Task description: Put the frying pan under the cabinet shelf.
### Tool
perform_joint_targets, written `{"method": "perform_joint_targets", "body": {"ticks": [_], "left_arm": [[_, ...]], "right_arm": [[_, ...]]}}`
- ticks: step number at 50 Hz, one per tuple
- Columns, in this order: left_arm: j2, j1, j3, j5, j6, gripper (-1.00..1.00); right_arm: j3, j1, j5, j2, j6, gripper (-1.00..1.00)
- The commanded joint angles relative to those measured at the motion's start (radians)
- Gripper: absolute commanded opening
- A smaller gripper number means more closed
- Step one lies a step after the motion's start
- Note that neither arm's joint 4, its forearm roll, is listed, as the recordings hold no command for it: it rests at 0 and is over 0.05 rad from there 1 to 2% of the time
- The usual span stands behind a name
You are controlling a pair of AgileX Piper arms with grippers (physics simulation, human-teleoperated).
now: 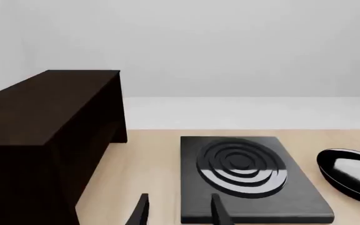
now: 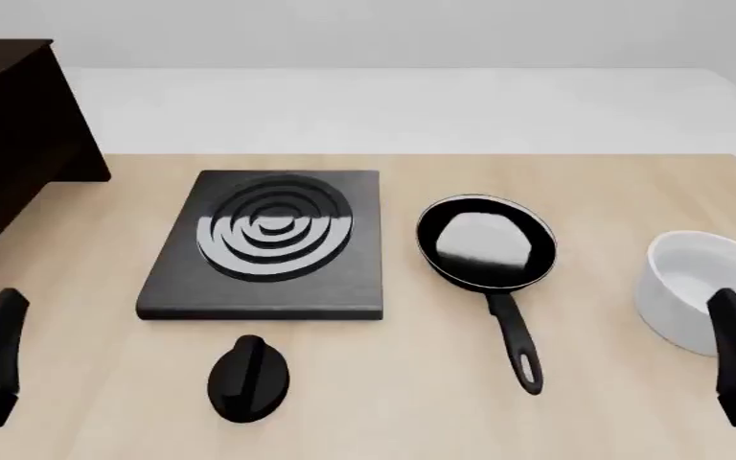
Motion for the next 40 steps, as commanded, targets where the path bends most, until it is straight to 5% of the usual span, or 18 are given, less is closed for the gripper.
{"method": "perform_joint_targets", "body": {"ticks": [1, 10, 17, 27, 38, 40], "left_arm": [[0.0, -0.001, -0.011, 0.003, 0.001, 1.0], [0.002, -0.023, -0.068, 0.038, 0.035, 1.0], [0.077, -0.143, -0.176, 0.075, 0.063, 1.0], [0.337, -0.321, -0.406, 0.112, 0.039, 1.0], [0.548, -0.472, -0.545, 0.101, 0.08, 1.0], [0.689, -0.537, -0.618, 0.088, 0.081, 1.0]], "right_arm": [[-0.004, -0.001, 0.005, 0.002, -0.004, 1.0], [-0.002, 0.0, 0.007, 0.002, 0.0, 1.0], [0.001, 0.001, 0.006, 0.011, 0.0, 1.0], [0.001, 0.007, -0.02, 0.048, 0.003, 1.0], [0.0, 0.009, -0.032, 0.065, 0.001, 1.0], [0.002, 0.007, -0.021, 0.051, 0.002, 1.0]]}}
